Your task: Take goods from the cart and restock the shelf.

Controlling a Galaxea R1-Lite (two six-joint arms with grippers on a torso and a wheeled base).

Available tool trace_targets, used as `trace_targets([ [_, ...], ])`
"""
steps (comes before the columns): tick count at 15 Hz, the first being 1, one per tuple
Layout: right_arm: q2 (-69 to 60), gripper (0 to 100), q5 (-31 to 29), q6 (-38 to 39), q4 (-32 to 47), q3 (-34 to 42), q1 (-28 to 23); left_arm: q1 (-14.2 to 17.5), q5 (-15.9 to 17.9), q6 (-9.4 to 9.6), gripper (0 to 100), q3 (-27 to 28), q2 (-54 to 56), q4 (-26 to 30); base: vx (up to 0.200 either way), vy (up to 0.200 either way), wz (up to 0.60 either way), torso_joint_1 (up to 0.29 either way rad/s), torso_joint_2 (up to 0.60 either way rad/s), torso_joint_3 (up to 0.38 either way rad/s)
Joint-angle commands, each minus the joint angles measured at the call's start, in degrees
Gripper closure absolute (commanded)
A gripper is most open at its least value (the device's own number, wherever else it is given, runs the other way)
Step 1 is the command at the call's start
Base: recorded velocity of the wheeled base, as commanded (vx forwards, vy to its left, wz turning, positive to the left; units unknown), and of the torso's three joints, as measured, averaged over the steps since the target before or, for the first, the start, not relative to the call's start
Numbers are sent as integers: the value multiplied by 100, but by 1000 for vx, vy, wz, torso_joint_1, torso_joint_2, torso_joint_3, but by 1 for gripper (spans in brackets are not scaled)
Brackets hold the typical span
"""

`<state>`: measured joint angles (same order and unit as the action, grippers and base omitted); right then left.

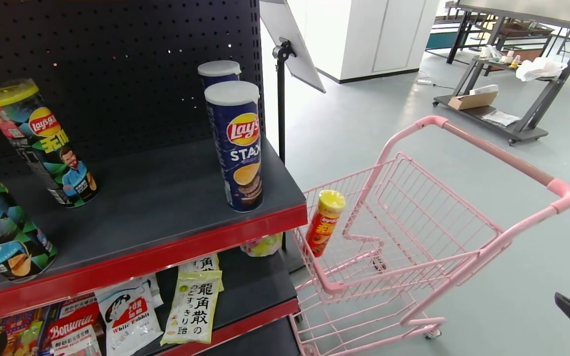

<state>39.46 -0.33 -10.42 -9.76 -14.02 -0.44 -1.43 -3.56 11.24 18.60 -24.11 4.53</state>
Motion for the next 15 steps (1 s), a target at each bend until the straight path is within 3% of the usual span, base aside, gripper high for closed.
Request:
trace_targets([
  [1, 35, 0, 7, -4, -8, 40, 0, 2, 4, 1, 0, 3, -6, -5, 0, 0, 0, -154, 403, 232],
  [8, 870, 0, 33, 32, -69, 31, -9, -7, 13, 1, 0, -15, 12, -5, 0, 0, 0, -179, 475, 296],
  [12, 2487, 0, 402, 190, -430, -1129, 378, -7, 84, 71, 0, 12, -94, -5, 0, 0, 0, -36, 104, 65],
  [13, 3120, 0, 701, 497, -869, -1331, 431, -7, 567, -227, 0, -15, -190, -5, 0, 0, 0, 0, 0, 0],
  [14, 3525, 0, 921, 629, -1265, -1340, 492, 20, 831, -333, 0, 91, -313, 4, 0, 0, 0, 0, 0, 0],
  [15, 3850, 0, 1228, 629, -1555, -1358, 536, 20, 839, -324, 0, 223, -445, 4, 0, 0, 0, 0, 0, 0],
])
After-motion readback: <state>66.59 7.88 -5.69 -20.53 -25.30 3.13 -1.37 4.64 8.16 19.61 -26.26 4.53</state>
